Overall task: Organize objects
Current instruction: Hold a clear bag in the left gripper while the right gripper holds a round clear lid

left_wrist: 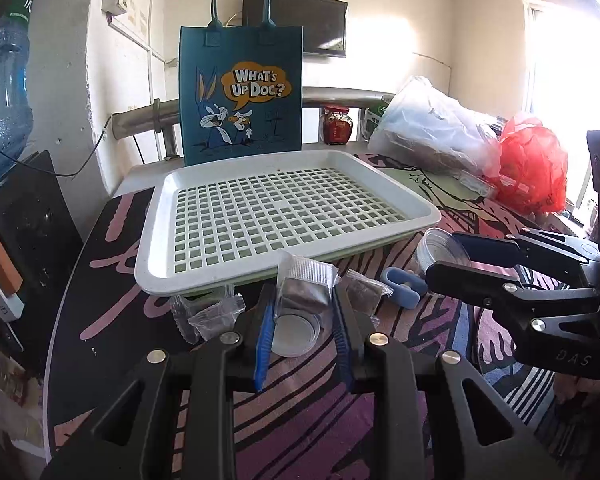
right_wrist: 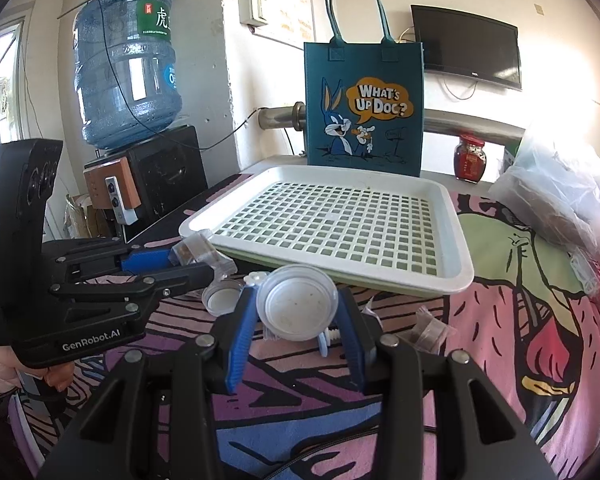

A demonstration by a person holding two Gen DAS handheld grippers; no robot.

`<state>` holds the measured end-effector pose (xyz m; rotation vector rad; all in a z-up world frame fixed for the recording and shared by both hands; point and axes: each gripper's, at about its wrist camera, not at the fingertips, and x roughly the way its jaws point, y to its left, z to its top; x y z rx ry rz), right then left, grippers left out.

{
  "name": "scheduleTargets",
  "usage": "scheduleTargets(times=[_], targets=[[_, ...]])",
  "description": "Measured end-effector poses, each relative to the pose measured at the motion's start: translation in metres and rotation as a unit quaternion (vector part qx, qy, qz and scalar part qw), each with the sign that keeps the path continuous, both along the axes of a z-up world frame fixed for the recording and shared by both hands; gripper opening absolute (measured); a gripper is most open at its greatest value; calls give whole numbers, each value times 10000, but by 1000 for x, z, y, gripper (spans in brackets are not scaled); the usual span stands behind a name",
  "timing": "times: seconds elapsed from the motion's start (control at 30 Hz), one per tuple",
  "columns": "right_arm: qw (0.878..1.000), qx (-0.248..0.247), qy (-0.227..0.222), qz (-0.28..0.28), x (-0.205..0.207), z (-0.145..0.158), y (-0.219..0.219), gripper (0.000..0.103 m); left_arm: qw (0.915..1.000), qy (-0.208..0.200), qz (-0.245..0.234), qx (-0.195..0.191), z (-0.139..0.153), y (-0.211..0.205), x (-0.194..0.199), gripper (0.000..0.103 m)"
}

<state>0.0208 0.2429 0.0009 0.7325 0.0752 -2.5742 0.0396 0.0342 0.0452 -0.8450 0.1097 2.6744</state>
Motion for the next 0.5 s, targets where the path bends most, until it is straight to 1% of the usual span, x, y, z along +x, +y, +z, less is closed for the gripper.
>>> scheduleTargets(times=[0.2,0.5], targets=[[10000,-79,-36,-46,-1,0,2,39,9999,-23,40,119,0,-5,-1,26],[9999,-112,-70,-43,-2,0,2,39,9998,-73,67,159,-1,-8,-3,26]])
